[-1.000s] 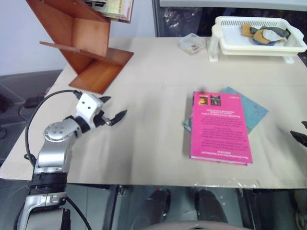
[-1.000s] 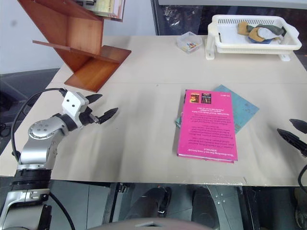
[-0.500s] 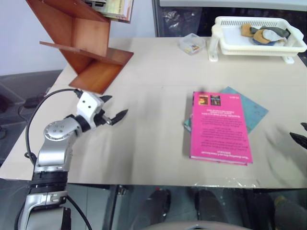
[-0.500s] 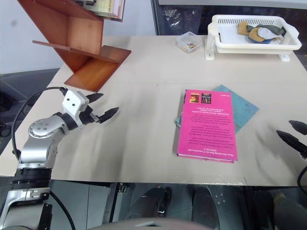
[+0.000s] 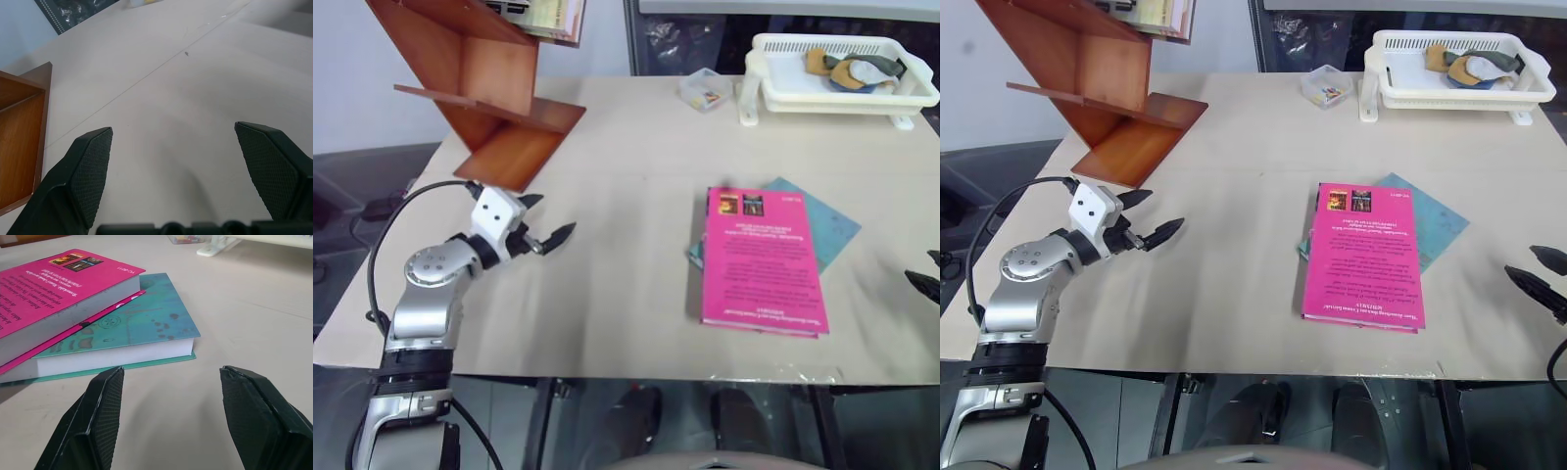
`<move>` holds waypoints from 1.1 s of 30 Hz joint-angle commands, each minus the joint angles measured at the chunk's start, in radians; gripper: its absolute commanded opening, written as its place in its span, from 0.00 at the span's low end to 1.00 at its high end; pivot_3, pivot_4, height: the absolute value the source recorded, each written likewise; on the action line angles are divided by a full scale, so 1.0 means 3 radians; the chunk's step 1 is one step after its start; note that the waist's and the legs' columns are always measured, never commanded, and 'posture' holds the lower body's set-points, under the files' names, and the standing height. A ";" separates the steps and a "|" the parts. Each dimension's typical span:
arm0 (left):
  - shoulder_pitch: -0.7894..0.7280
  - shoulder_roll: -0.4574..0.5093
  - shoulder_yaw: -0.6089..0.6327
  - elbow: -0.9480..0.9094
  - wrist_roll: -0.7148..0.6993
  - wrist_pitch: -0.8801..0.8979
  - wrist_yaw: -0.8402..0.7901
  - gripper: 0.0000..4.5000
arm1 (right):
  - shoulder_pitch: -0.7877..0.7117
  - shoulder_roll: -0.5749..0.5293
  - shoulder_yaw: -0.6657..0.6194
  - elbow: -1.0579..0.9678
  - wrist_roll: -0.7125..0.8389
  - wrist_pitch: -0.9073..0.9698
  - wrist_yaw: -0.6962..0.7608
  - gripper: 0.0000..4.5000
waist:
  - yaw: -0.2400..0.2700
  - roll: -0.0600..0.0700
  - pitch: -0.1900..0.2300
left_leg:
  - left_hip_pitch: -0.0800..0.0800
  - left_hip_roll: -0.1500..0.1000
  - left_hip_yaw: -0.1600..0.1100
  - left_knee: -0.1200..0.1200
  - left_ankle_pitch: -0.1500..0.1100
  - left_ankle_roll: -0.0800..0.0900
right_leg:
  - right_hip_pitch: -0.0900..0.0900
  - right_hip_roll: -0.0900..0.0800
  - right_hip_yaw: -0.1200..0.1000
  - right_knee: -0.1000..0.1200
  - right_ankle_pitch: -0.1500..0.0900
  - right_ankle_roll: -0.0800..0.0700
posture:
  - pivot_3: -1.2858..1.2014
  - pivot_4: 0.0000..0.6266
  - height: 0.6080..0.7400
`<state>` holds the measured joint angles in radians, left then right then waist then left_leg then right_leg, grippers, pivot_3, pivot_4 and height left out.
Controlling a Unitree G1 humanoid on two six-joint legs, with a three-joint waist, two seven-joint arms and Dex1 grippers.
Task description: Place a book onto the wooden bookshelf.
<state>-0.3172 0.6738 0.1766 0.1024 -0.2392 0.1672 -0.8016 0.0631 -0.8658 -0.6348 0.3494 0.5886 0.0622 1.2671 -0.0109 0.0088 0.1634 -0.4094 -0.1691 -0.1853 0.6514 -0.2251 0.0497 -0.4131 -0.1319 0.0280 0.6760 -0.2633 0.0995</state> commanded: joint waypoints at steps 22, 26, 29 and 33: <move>-0.0250 -0.0068 -0.0090 0.0248 0.0022 -0.0214 -0.0004 0.98 | 0.0530 -0.0040 -0.0297 -0.0893 0.0425 0.0609 0.0001 0.71 | 0.0003 -0.0001 0.0000 | -0.0001 0.0000 -0.0001 0.0000 -0.0003 0.0005 | 0.0000 0.0000 -0.0001 0.0000 0.0000 0.0000 | 0.52 0.24 1.00; -0.0281 -0.0113 -0.0131 0.0282 0.0009 -0.0230 -0.0039 0.98 | 0.0633 -0.0042 -0.0309 -0.1214 0.0601 0.0921 -0.0043 0.71 | 0.0007 -0.0002 -0.0001 | -0.0001 0.0000 -0.0001 0.0001 -0.0007 0.0011 | 0.0000 -0.0001 -0.0001 -0.0001 0.0000 0.0000 | 0.52 0.24 1.00; -0.0282 -0.0149 -0.0154 0.0261 -0.0018 -0.0213 -0.0064 0.98 | 0.0640 -0.0050 -0.0347 -0.1477 0.0853 0.1240 -0.0096 0.71 | 0.0007 -0.0002 -0.0001 | -0.0003 0.0000 -0.0002 0.0001 -0.0007 0.0011 | 0.0000 -0.0001 -0.0002 -0.0002 0.0000 0.0000 | 0.52 0.24 1.00; -0.0275 -0.0190 -0.0142 0.0166 -0.0202 -0.0041 -0.0177 0.98 | 0.0616 -0.0067 -0.0386 -0.1589 0.0941 0.1385 -0.0139 0.71 | 0.0011 -0.0008 -0.0002 | -0.0003 0.0000 -0.0003 0.0001 -0.0007 0.0012 | 0.0000 -0.0001 -0.0003 -0.0002 0.0000 0.0000 | 0.52 0.24 1.00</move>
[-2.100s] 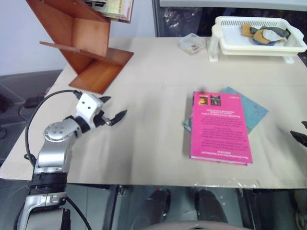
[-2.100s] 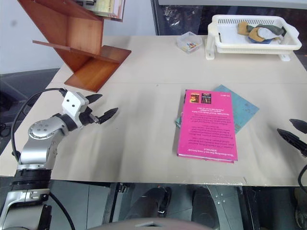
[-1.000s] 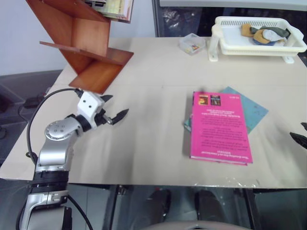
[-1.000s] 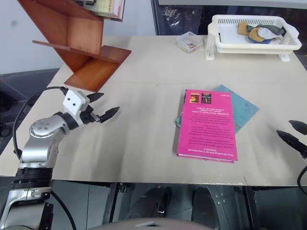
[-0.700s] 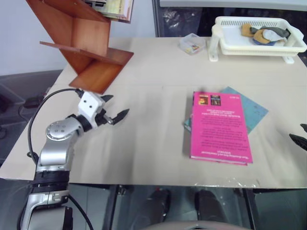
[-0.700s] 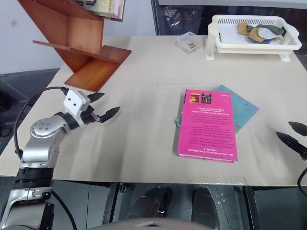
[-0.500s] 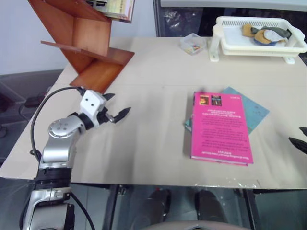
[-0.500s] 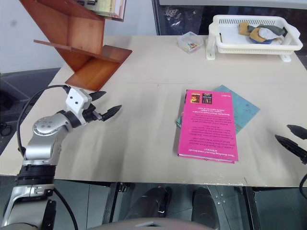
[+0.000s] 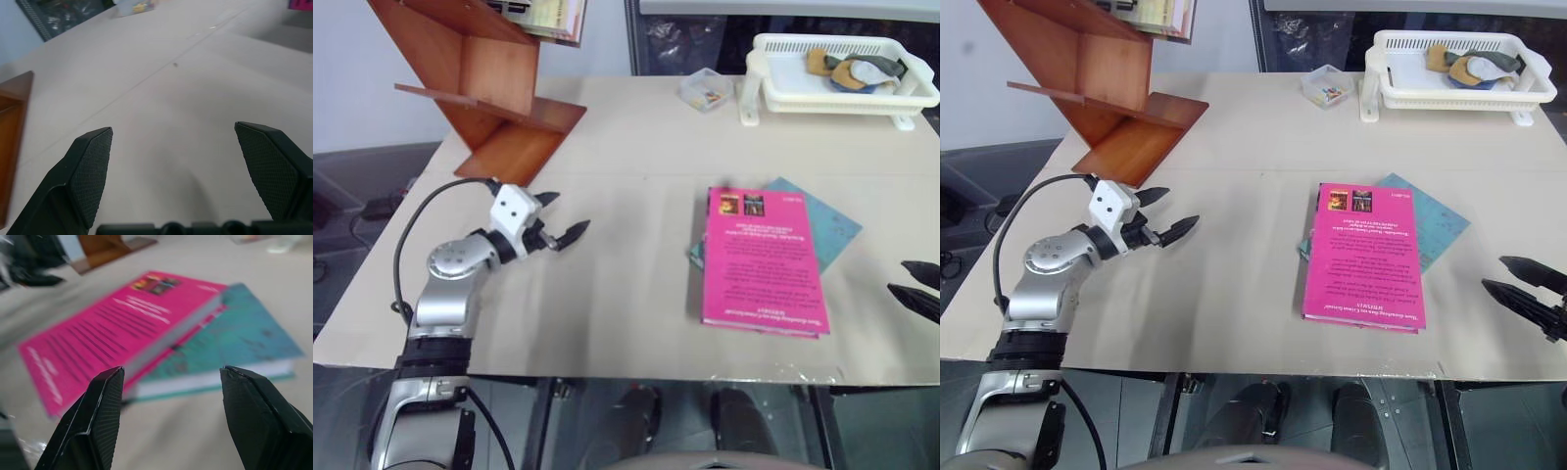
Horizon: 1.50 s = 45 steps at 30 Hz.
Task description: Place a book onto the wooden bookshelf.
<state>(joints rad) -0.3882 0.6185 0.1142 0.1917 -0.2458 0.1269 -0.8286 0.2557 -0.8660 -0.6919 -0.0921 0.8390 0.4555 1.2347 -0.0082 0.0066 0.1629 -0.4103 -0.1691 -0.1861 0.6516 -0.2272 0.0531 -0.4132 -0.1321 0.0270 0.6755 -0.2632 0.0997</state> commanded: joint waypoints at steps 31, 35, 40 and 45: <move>-0.0370 -0.0938 -0.0360 -0.0747 -0.2487 0.3812 0.0267 0.98 | -0.0237 -0.0375 -0.0057 -0.0448 0.0117 0.0073 0.0781 0.71 | 0.0070 -0.0015 0.0000 | -0.0005 -0.0001 -0.0001 0.0009 0.0007 -0.0011 | 0.0001 0.0001 -0.0005 0.0001 0.0000 0.0002 | 0.52 0.24 1.00; -0.0442 -0.0990 -0.0476 -0.0670 -0.2451 0.3926 0.0240 0.98 | -0.0257 -0.0356 -0.0051 -0.0470 0.0081 -0.0007 0.0840 0.71 | 0.0072 -0.0017 0.0002 | -0.0007 -0.0001 -0.0001 0.0009 0.0007 -0.0011 | 0.0001 0.0001 -0.0005 -0.0002 0.0000 0.0002 | 0.52 0.24 1.00; -0.0543 -0.1103 -0.0591 -0.0471 -0.2341 0.4021 0.0326 0.98 | -0.0176 -0.0290 -0.0066 -0.0473 0.0012 -0.0106 0.0836 0.71 | 0.0077 -0.0018 0.0001 | -0.0007 -0.0001 -0.0001 0.0009 0.0007 -0.0012 | 0.0001 0.0000 -0.0005 -0.0002 0.0000 0.0002 | 0.52 0.24 1.00; -0.0669 -0.1393 -0.0366 -0.0251 -0.2494 0.4328 0.0463 0.98 | -0.0044 -0.0223 -0.0168 -0.0490 -0.0009 -0.0147 0.0800 0.71 | 0.0083 -0.0022 0.0002 | -0.0011 -0.0001 -0.0003 0.0011 0.0007 -0.0011 | 0.0001 0.0000 -0.0008 -0.0006 0.0001 0.0003 | 0.52 0.24 1.00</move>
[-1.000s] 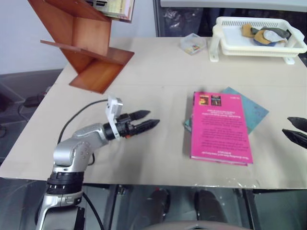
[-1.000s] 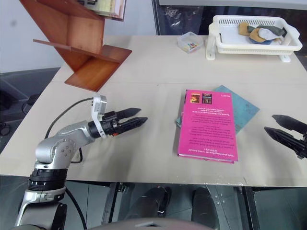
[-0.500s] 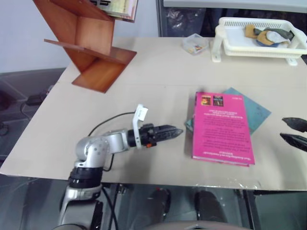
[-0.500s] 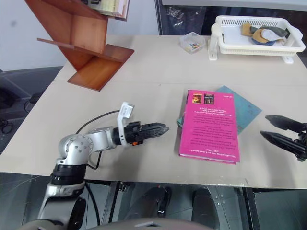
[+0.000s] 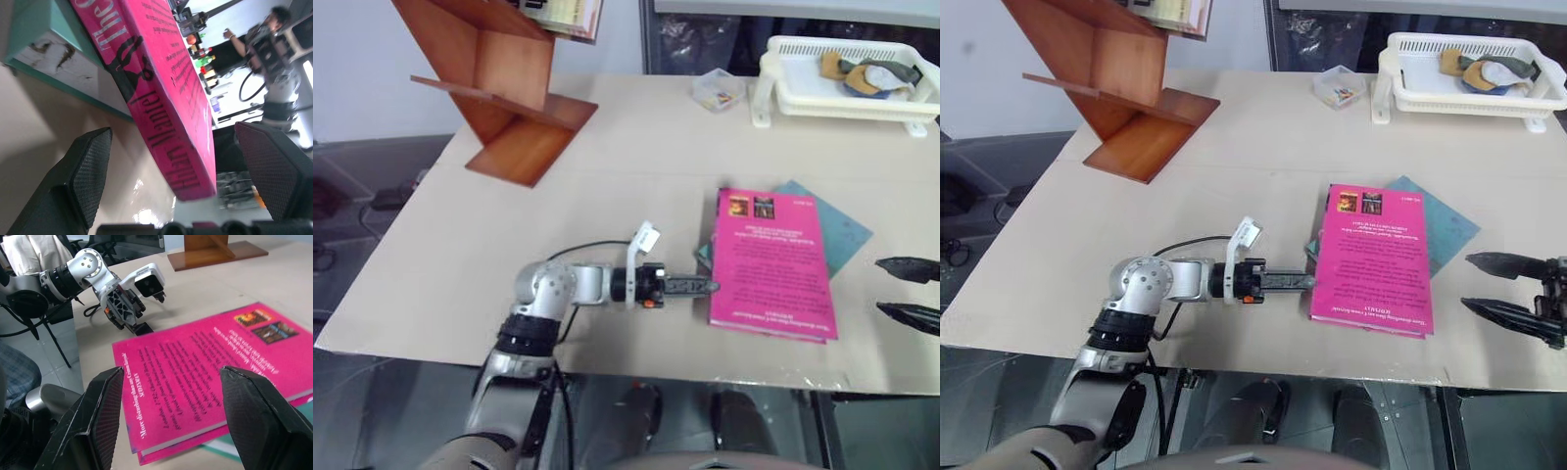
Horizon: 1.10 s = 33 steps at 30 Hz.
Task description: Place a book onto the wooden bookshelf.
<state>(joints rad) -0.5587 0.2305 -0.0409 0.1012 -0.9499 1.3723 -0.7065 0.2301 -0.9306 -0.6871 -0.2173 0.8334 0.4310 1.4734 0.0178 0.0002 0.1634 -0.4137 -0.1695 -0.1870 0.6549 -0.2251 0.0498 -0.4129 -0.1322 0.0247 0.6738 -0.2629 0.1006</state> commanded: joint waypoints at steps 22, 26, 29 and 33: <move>-0.0060 -0.0451 0.0513 0.0180 -0.0167 0.0664 0.0349 0.11 | -0.0057 -0.0123 -0.0221 0.0068 -0.0077 -0.0094 0.0009 0.71 | -0.0009 -0.0003 0.0000 | 0.0001 0.0001 0.0002 0.0001 0.0000 0.0000 | 0.0000 0.0000 0.0001 0.0000 0.0001 0.0002 | 0.52 0.24 1.00; -0.0027 -0.0467 0.0670 0.0144 -0.0186 0.0673 0.0417 0.11 | -0.0097 -0.0131 -0.0196 0.0089 -0.0101 -0.0097 0.0015 0.71 | -0.0010 -0.0003 0.0000 | 0.0001 0.0001 0.0002 0.0001 0.0000 0.0000 | 0.0000 0.0000 0.0002 0.0000 0.0001 0.0002 | 0.52 0.24 1.00; -0.0015 -0.0428 0.0820 0.0100 -0.0205 0.0655 0.0462 0.11 | -0.0116 -0.0128 -0.0172 0.0098 -0.0120 -0.0100 0.0014 0.71 | -0.0010 -0.0003 0.0000 | 0.0001 0.0001 0.0002 0.0001 0.0000 0.0000 | 0.0000 0.0001 0.0002 0.0000 0.0001 0.0002 | 0.52 0.24 1.00; -0.0080 -0.0342 0.0999 0.0037 -0.0180 0.0475 0.0483 0.11 | -0.0129 -0.0109 -0.0143 0.0105 -0.0138 -0.0111 0.0009 0.71 | -0.0010 -0.0003 0.0000 | 0.0001 0.0001 0.0002 0.0002 0.0000 0.0000 | 0.0000 0.0001 0.0002 0.0000 0.0001 0.0002 | 0.52 0.24 1.00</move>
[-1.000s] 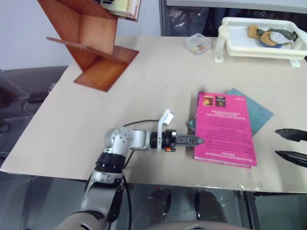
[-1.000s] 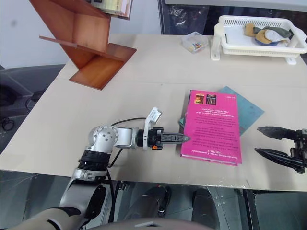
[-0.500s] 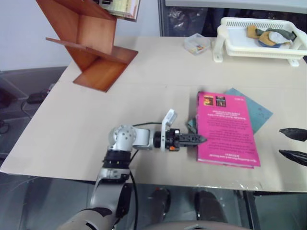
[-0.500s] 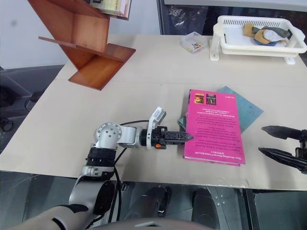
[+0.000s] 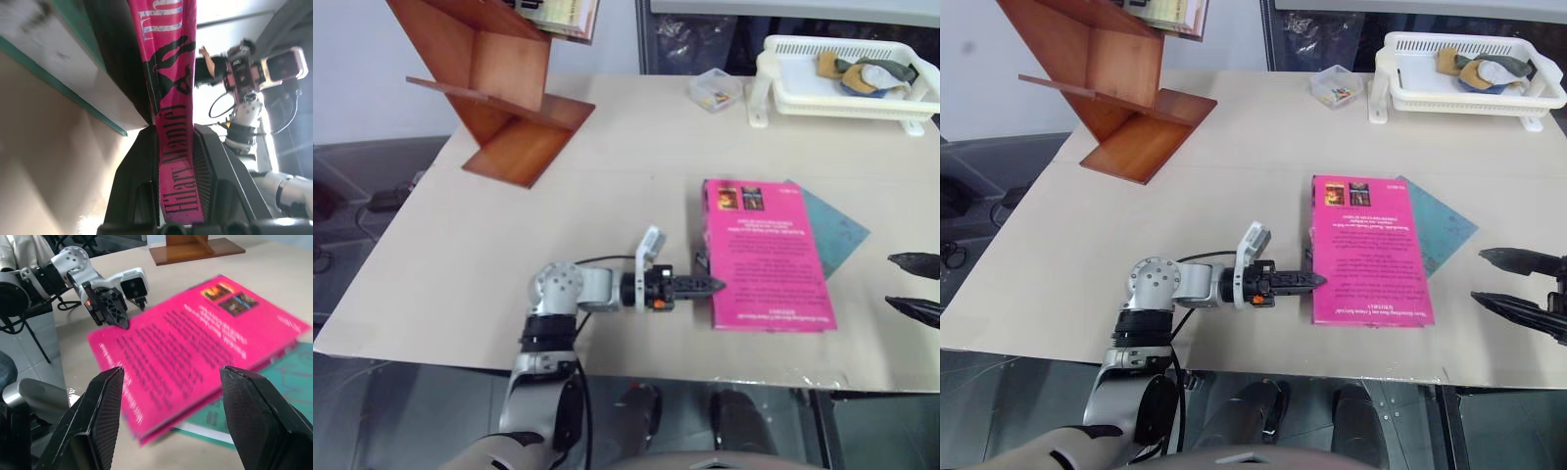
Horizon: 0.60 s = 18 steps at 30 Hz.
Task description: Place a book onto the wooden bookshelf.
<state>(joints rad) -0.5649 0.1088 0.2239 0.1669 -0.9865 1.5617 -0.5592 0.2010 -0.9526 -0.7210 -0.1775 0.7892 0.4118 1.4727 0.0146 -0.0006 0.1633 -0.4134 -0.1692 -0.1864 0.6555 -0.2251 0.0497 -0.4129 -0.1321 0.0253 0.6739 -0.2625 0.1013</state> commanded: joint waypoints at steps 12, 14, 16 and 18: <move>-0.0328 0.0415 -0.0034 -0.0352 0.0033 -0.0762 -0.0290 0.11 | -0.0162 0.0026 0.0129 0.0025 -0.0036 -0.0110 -0.0040 0.71 | 0.0004 -0.0005 0.0002 | -0.0002 -0.0001 0.0000 0.0002 0.0000 0.0000 | 0.0000 0.0000 0.0000 -0.0003 0.0001 0.0001 | 0.52 0.24 1.00; -0.0249 0.0519 -0.0286 -0.0572 0.0222 -0.0970 -0.0402 0.11 | -0.0160 0.0037 0.0132 0.0019 -0.0031 -0.0117 -0.0053 0.71 | 0.0002 -0.0005 0.0002 | -0.0003 -0.0001 -0.0001 0.0002 0.0000 0.0000 | 0.0000 0.0000 -0.0001 -0.0003 0.0001 0.0002 | 0.52 0.24 1.00; -0.0312 0.0401 -0.0127 -0.0538 0.0049 -0.0868 -0.0280 0.11 | -0.0145 0.0057 0.0130 0.0007 -0.0027 -0.0126 -0.0069 0.71 | 0.0001 -0.0006 0.0003 | -0.0003 -0.0001 -0.0001 0.0002 0.0000 0.0000 | 0.0000 0.0000 -0.0001 -0.0003 0.0001 0.0001 | 0.52 0.24 1.00; -0.0350 0.0360 -0.0041 -0.0457 -0.0059 -0.0772 -0.0233 0.11 | -0.0125 0.0077 0.0128 -0.0007 -0.0030 -0.0138 -0.0076 0.71 | 0.0004 -0.0006 0.0003 | -0.0002 0.0000 -0.0001 0.0002 0.0000 0.0000 | 0.0000 0.0000 0.0000 -0.0003 0.0001 0.0002 | 0.52 0.24 1.00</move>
<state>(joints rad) -0.6422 0.2171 0.1799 0.0493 -0.9534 1.3154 -0.6300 0.1611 -0.9298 -0.6664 -0.1663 0.7713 0.3860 1.4524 0.0158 -0.0022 0.1641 -0.4142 -0.1694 -0.1867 0.6564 -0.2251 0.0497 -0.4128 -0.1321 0.0250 0.6730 -0.2621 0.1019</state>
